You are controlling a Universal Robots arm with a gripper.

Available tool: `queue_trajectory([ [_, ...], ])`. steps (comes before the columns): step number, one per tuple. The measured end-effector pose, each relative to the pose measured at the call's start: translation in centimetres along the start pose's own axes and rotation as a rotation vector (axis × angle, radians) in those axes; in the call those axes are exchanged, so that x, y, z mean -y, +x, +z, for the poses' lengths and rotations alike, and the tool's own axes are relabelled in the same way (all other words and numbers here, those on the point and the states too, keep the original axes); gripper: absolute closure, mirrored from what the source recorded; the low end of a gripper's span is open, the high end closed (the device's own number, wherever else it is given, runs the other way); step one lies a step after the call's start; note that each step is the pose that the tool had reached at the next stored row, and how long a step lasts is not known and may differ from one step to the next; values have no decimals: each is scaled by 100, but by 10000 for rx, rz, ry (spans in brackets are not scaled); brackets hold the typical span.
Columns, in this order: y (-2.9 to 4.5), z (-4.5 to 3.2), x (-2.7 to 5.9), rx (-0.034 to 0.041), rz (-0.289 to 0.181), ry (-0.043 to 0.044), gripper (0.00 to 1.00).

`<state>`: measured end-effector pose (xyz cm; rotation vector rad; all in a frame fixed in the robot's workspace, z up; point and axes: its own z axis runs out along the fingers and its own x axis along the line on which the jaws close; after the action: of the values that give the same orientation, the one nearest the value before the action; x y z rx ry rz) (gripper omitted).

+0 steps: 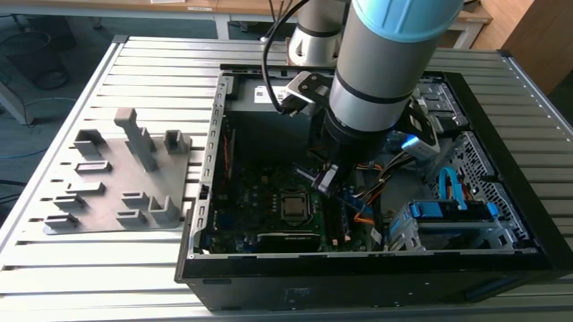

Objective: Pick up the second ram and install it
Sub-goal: 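Insert the second ram into the second slot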

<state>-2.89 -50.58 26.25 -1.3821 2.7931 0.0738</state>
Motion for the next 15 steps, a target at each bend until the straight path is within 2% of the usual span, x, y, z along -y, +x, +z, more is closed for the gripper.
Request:
queue_trajectory([
  [9, 0, 0, 0, -174, 219, 147, 86],
  [12, 0, 0, 0, -319, 297, 265, 86],
  [15, -1, 0, -1, -535, 347, 437, 86],
])
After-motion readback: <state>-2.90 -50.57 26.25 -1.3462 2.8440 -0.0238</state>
